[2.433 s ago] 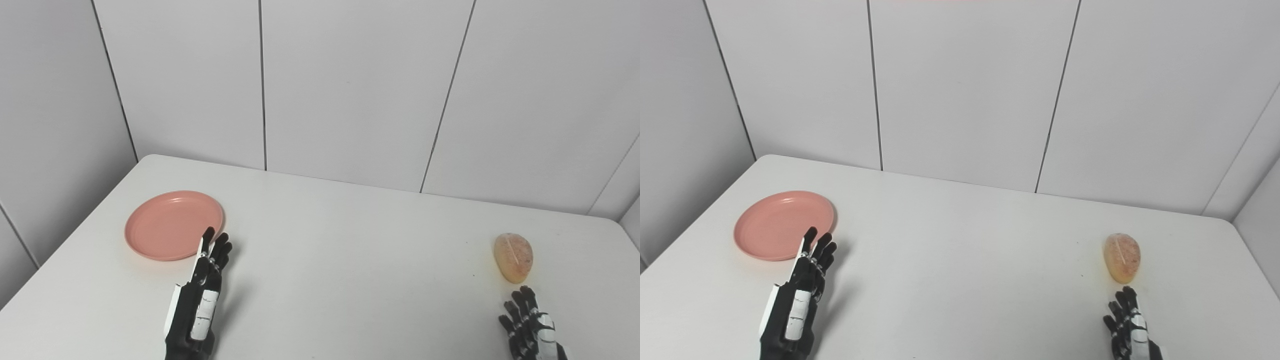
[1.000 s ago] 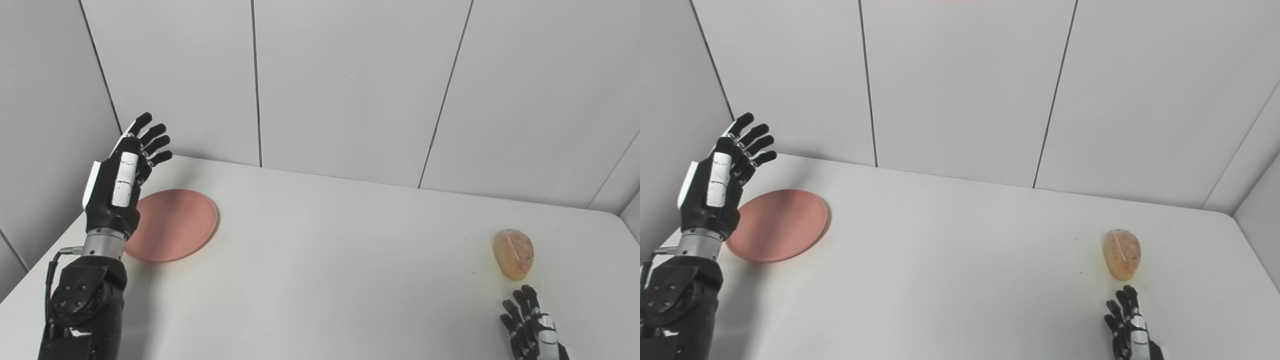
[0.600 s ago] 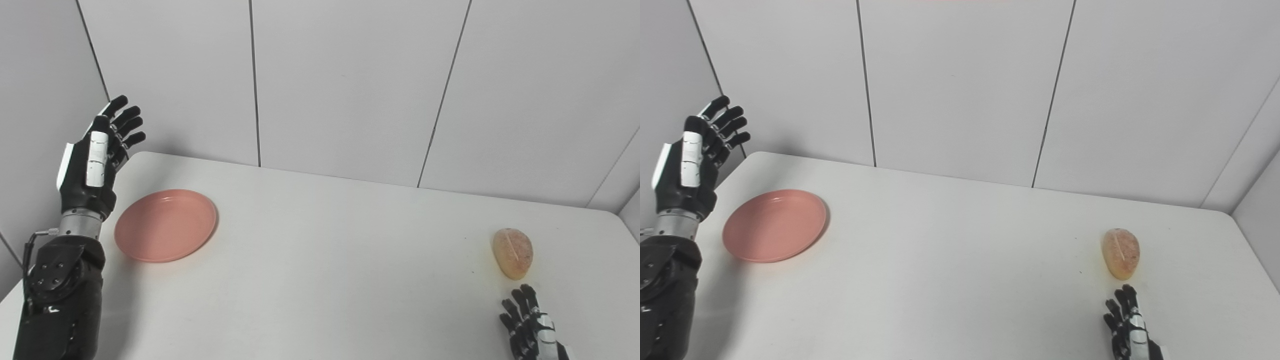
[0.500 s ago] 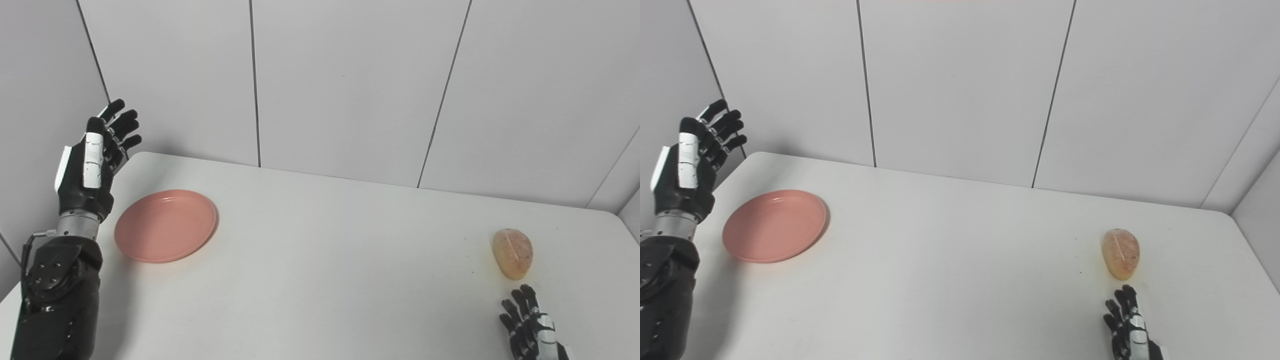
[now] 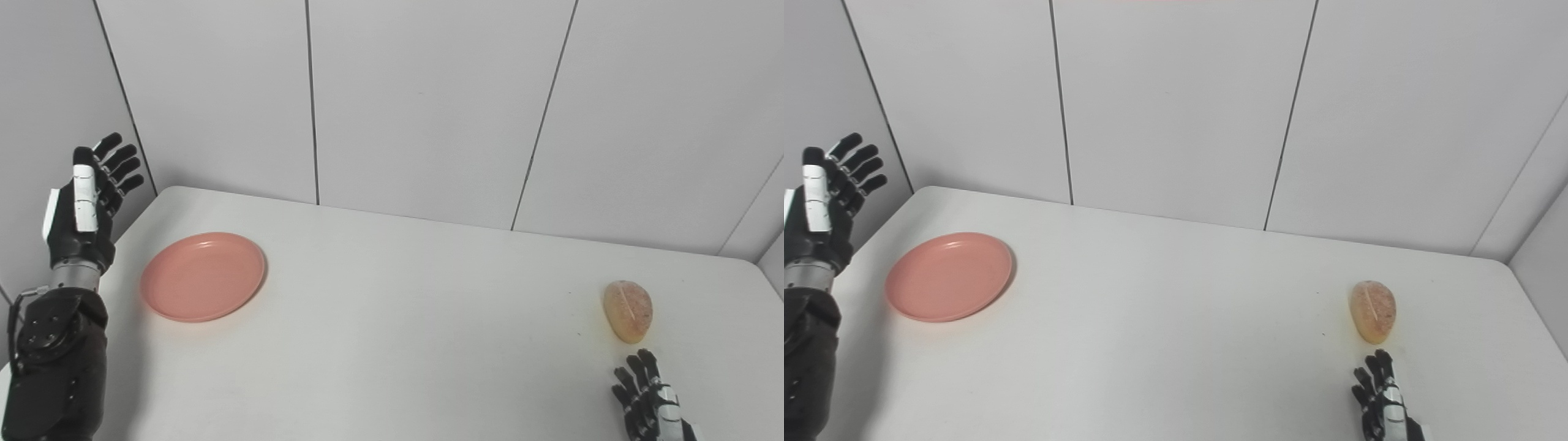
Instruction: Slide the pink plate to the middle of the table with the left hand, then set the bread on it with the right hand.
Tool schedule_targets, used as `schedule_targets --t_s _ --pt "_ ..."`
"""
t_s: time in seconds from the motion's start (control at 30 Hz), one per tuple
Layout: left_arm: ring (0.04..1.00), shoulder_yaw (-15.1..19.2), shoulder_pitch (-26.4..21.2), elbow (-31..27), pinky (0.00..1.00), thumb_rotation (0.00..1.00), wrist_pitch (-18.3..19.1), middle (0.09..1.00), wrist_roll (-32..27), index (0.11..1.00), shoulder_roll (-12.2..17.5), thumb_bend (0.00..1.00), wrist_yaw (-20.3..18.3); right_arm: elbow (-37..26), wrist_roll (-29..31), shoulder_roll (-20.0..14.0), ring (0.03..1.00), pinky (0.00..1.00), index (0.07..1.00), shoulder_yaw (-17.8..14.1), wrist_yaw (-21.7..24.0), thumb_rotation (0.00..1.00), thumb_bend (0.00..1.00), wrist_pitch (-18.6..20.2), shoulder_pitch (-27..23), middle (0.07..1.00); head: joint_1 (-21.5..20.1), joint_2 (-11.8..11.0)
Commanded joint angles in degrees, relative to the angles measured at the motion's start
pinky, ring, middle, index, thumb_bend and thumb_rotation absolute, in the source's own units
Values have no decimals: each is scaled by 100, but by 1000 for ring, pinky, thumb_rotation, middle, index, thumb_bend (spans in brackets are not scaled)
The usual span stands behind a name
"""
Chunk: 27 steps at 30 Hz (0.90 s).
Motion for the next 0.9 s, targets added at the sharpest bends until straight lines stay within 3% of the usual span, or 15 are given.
schedule_targets --t_s 0.0,0.07,0.2,0.37,0.6,0.87 --pt "865 16 -207 21 848 946 -387 856 6 836 18 876 31 132 -17 -8 971 1000 998 41 4 1000 719 364 218 986 4 12" --pt "878 -5 -201 269 856 944 -566 867 38 847 17 875 -5 115 -54 -26 972 1000 999 53 -2 1000 720 372 230 987 6 20" --pt "869 -25 -294 982 766 928 -1060 852 14 866 62 858 -124 121 -65 -35 970 1000 1000 58 -7 1000 725 372 234 987 -4 20" --pt "830 -50 -457 1905 725 847 -1579 831 -60 854 155 988 -310 158 -65 -37 969 1000 998 58 0 1000 729 334 226 985 -22 36" --pt "785 -69 -774 3281 662 804 -2351 797 -193 803 309 1000 -765 157 -94 -29 970 999 996 71 -28 1000 742 357 220 983 -56 45" --pt "771 -32 -898 3675 656 812 -2457 779 -81 787 427 1000 -805 135 -91 -26 968 1000 993 72 -63 1000 754 408 213 980 -43 49"
